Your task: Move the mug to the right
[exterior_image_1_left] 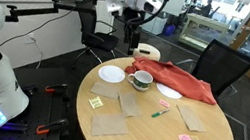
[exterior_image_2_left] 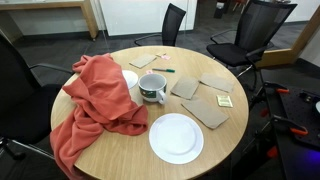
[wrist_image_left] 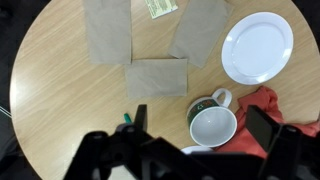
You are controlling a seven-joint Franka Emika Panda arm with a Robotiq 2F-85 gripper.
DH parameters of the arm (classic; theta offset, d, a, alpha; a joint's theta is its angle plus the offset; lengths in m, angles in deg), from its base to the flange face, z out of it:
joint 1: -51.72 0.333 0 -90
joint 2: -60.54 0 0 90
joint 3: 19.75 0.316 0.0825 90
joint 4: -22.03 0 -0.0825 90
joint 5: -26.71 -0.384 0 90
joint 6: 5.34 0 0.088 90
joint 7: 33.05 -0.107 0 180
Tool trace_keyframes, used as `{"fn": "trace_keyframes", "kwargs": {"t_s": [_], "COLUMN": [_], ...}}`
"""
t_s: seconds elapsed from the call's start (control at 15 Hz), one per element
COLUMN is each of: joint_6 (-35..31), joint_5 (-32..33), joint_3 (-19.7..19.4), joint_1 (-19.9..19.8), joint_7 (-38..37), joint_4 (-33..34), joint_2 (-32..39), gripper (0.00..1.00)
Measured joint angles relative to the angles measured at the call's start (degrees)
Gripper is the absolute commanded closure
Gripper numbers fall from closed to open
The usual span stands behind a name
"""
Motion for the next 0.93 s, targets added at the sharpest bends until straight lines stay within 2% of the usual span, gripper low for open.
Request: {"fn": "trace_keyframes", "kwargs": {"t_s": [0.27,0.73,0.93], "joint_6": [-2.71,-4.18,-4.18], "joint_5": [-0.28,0.67,0.68], "joint_3": [1.24,2.37,2.37], "joint_1": [0.29,0.80,1.03], "joint_7": [-3.98,-12.17,-13.39], "joint_4": [4.17,10.70,13.56], "joint_2": [6.18,16.42,21.04], "gripper": [0.00,0.00,0.00]}}
